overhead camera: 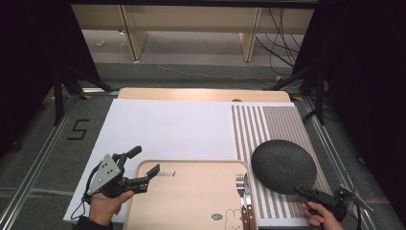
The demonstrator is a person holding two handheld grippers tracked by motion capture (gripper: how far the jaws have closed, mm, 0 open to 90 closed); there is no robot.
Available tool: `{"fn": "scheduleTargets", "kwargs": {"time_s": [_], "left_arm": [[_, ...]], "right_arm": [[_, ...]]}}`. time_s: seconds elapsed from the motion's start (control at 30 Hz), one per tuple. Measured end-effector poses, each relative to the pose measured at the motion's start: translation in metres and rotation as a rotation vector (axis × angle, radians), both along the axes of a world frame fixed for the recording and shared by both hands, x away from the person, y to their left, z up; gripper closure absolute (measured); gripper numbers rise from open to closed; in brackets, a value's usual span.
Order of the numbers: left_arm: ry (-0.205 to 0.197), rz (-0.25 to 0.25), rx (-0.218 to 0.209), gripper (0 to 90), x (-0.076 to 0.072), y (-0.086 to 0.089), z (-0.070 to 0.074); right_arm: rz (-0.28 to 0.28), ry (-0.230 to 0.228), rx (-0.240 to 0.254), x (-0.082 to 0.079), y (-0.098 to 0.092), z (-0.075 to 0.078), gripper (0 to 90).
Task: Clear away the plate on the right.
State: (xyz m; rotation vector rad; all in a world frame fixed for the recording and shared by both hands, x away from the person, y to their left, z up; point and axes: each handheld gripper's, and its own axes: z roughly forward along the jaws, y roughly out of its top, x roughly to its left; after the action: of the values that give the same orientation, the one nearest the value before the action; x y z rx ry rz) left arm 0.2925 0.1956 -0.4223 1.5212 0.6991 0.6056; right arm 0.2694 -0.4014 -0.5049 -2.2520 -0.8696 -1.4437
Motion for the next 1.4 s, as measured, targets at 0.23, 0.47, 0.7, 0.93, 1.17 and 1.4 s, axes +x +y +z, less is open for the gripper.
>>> {"fn": "scheduleTargets", "kwargs": {"time_s": [0.23, 0.47, 0.7, 0.93, 1.17, 1.4], "left_arm": [[0.0, 0.001, 0.002, 16.4, 0.0, 0.001, 0.0], [0.0, 0.0, 0.003, 16.4, 0.0, 0.0, 0.0], [-0.002, 0.0, 0.004, 16.4, 0.0, 0.001, 0.0], [-0.002, 0.0, 0.005, 16.4, 0.0, 0.001, 0.0], [-0.002, 0.0, 0.004, 16.4, -0.001, 0.001, 0.0], [-0.002, 0.001, 0.003, 16.4, -0.001, 0.001, 0.0]], "right_arm": [[-0.033, -0.012, -0.003, -0.002, -0.001, 0.0, 86.1], [-0.062, -0.012, 0.016, -0.004, -0.001, -0.001, 86.4], [-0.064, -0.016, 0.023, -0.005, -0.002, 0.0, 85.9], [-0.061, -0.071, 0.068, -0.005, 0.001, 0.003, 85.8], [-0.051, -0.089, 0.098, -0.007, 0.004, 0.007, 85.8], [-0.035, -0.103, 0.106, -0.009, 0.009, 0.009, 85.8]]}}
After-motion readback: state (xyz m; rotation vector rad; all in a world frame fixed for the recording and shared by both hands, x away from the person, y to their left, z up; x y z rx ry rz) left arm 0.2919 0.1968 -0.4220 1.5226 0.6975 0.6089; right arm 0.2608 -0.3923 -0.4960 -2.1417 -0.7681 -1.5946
